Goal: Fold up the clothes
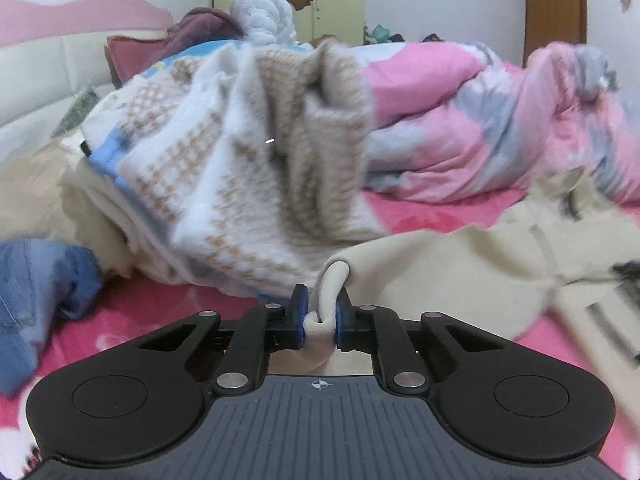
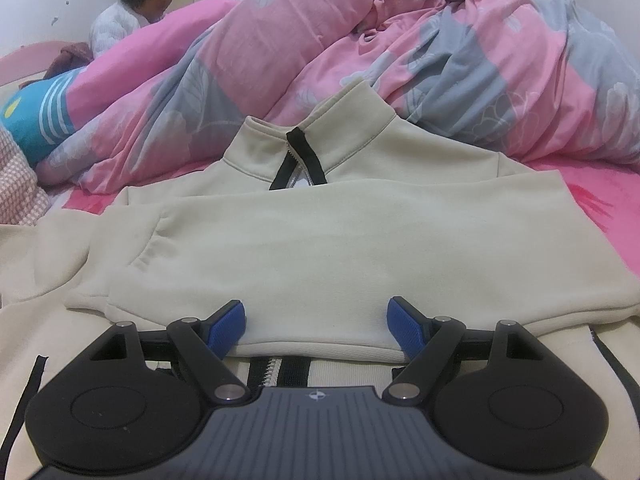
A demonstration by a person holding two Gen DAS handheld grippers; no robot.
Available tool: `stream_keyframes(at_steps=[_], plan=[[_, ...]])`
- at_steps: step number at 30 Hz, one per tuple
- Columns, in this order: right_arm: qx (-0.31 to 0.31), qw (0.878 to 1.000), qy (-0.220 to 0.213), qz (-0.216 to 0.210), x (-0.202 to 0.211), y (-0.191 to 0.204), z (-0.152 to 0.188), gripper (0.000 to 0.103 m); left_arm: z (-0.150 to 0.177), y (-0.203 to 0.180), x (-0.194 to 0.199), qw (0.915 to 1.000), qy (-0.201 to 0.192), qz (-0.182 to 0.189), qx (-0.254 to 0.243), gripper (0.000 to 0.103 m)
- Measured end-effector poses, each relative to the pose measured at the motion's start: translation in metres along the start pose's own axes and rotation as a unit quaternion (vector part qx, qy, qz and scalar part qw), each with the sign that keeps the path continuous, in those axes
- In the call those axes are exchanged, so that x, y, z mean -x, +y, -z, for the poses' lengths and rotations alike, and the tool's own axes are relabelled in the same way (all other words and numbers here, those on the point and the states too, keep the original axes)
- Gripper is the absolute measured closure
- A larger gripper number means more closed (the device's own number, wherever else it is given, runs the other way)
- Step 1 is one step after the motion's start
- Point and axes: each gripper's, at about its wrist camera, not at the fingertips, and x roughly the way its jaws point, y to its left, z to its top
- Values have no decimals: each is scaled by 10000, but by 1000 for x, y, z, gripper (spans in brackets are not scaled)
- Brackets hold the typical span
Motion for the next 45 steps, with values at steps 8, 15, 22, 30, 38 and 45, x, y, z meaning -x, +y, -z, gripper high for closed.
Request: stream_keyframes(at_steps=[8,15,22,30,38,45], plan=[[-141,9998,-34,-102,1,-4,-1,22,-56,-76,36,9927,172,963,703,94],[-434,9985,-112,-323,3,-14,0,21,-94,-184,-6,9798,526,1647,1006,94],[-941,9928,-242,-697,5,-31,2,21,-117,-308,-75,9721,610,2169,652,94],[-1192,9884,-314,-890,5,-39,5,21,-95,-370,-161,9637,951,2413,635,80],[-1252,9872,-337,-931,6,-41,6,21,-79,-305,-113,9589,237,2605,1100,45],[-1256,9872,-333,-929,6,-42,6,21,-24,-241,-80,9881,-136,1331,756,45]])
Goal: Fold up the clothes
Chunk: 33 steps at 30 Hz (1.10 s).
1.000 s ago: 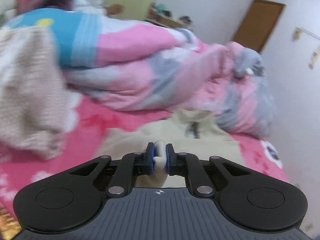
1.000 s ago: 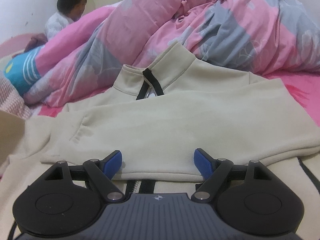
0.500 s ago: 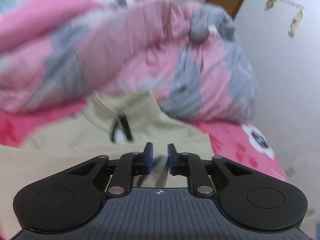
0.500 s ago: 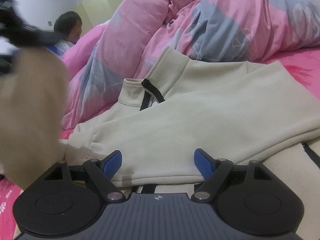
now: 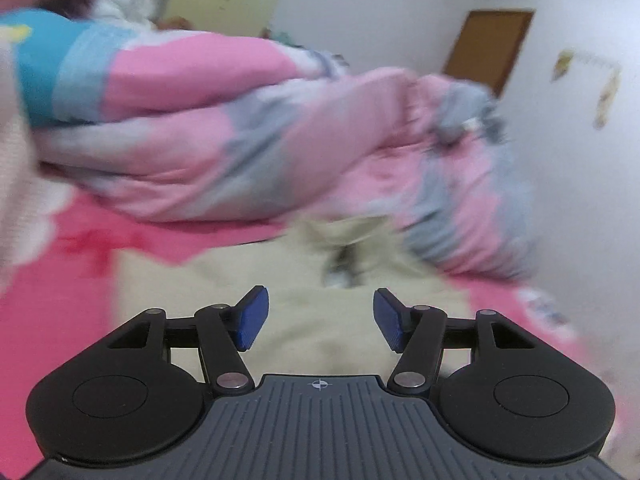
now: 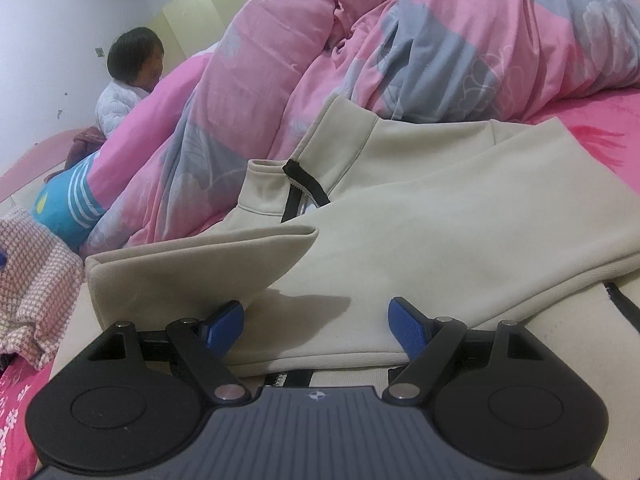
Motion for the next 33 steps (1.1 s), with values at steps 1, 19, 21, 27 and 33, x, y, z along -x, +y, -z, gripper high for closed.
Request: stream_keyframes(at_steps=[1,19,21,27,33], plan=[[0,10000,3,0,0,0,0,21,6,9,-2,9999,35,-146,16,45],[36,10000,20,36,-2,1,1,20,44,92,-33,9941,543,603,724,36],[40,10000,22,40,-2,1,0,20,44,91,-32,9936,534,699,704,35],[89,9999,35,84,-2,3,0,20,48,93,-35,9935,488,718,730,33],[156,9997,94,163,-3,7,-1,20,48,94,-37,9945,453,682,659,32]])
